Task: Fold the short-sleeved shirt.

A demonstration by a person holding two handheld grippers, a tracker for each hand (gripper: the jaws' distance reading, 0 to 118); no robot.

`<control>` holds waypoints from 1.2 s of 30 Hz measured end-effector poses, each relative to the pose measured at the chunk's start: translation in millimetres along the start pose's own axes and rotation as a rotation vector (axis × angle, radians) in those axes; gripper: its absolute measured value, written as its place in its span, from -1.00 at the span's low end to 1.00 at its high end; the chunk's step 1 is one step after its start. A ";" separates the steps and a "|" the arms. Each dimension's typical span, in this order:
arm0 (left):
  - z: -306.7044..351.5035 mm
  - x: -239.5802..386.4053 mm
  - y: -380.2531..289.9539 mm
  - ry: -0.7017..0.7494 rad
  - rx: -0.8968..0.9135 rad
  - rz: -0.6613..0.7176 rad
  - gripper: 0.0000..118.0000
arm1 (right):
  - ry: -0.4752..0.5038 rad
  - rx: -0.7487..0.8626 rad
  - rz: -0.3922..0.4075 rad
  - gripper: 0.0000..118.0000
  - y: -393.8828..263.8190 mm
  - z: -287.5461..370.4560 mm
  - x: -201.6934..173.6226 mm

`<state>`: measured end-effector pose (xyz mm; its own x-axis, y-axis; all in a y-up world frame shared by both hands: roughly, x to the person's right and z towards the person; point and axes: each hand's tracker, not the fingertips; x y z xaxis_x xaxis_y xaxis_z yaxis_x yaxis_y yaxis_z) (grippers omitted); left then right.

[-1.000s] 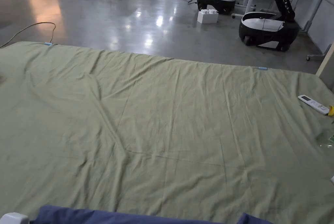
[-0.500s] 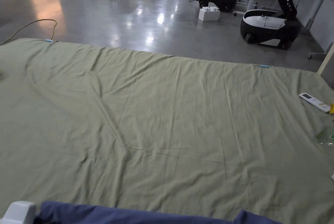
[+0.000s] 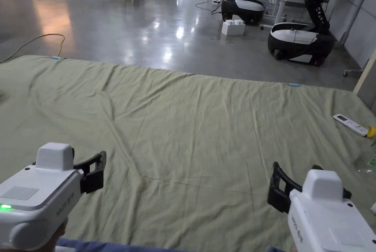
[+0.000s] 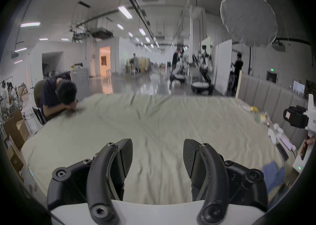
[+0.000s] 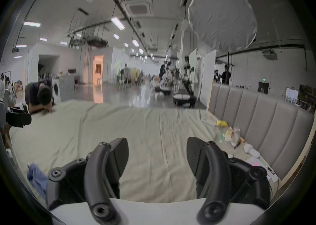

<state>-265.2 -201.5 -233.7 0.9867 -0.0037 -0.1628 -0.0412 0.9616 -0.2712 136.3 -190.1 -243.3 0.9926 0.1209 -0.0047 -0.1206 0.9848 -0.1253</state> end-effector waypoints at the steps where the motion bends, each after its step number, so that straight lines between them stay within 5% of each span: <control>1: 1.8 4.6 3.9 0.008 0.040 -0.007 -0.03 | -0.004 0.028 0.012 -0.02 6.5 -1.8 -4.3; 6: 9.8 22.1 20.6 0.050 0.158 -0.055 -0.71 | -0.014 0.072 -0.022 -0.77 18.7 -8.4 -15.8; 11: 15.7 28.7 22.2 0.086 0.199 -0.065 -0.92 | -0.031 0.114 -0.051 -0.96 23.8 -8.6 -19.8; 23: 18.6 -7.0 20.2 0.072 0.103 -0.017 -0.96 | -0.009 0.135 -0.008 -0.99 32.1 -9.7 -31.0; 36: -15.1 -147.8 -81.7 -0.173 -0.509 0.193 -0.95 | 0.025 0.043 0.020 -0.99 10.0 -20.0 -34.9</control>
<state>-410.0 -283.7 -201.8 0.9632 0.2457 -0.1085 -0.2520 0.6866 -0.6819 100.7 -186.9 -264.3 0.9899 0.1379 -0.0321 -0.1402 0.9867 -0.0823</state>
